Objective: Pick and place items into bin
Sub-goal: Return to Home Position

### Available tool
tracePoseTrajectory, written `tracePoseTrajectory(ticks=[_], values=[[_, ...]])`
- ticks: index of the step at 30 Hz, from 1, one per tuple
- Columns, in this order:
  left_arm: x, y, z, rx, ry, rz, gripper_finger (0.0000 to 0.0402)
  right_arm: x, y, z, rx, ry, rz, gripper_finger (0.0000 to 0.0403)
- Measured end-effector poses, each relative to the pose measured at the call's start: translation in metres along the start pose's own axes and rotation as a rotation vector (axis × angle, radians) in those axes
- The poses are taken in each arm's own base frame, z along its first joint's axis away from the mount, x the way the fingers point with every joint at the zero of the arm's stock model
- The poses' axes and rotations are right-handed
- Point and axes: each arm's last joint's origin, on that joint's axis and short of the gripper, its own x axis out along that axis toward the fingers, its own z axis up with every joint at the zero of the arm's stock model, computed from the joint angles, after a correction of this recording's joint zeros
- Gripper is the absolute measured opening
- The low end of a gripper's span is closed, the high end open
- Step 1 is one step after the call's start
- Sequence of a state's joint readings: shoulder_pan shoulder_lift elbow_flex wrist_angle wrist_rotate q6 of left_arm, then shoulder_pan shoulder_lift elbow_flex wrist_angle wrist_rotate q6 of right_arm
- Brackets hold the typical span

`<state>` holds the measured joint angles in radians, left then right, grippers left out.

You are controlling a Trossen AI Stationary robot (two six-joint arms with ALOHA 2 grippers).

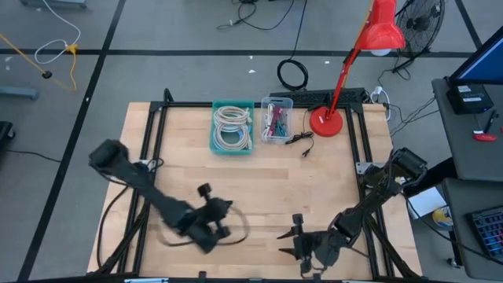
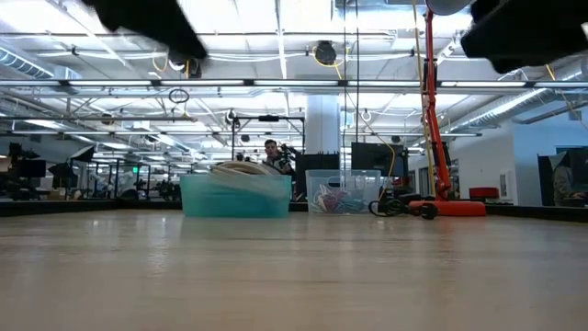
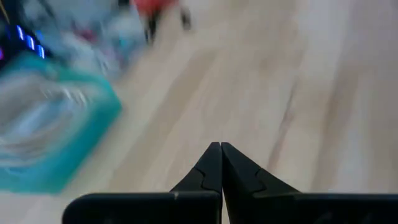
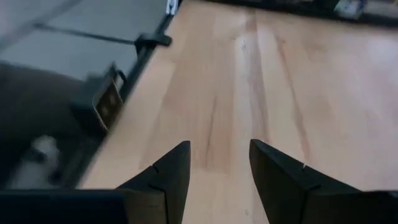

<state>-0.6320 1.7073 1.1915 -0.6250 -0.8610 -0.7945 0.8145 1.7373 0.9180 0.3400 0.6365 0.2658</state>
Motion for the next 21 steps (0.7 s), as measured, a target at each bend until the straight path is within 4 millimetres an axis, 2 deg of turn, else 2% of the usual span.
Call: tracePoseTrajectory(ticks=[3,5,9,12,15,21], values=[[-0.046,0.009,0.009,-0.019,-0.144,-0.025,0.0,-0.002,-0.015,0.016,0.077,-0.001,0.055,0.0155],[-0.07,0.018,0.013,-0.019,-0.221,-0.03,0.0,-0.007,-0.025,0.024,0.003,-0.006,0.011,0.0155],[-0.097,0.034,0.015,-0.011,-0.295,-0.044,0.0,-0.024,-0.057,0.045,-0.106,-0.009,-0.134,0.0135],[-0.098,0.041,0.011,-0.008,-0.298,-0.041,0.0,-0.042,-0.084,0.06,-0.1,0.008,-0.196,0.009],[-0.092,0.043,0.002,0.011,-0.287,-0.027,0.0,-0.067,-0.106,0.07,-0.077,0.026,-0.18,0.002],[-0.069,0.05,-0.022,-0.025,-0.246,0.023,0.0,-0.119,-0.142,0.072,-0.043,0.06,-0.228,0.0001]])
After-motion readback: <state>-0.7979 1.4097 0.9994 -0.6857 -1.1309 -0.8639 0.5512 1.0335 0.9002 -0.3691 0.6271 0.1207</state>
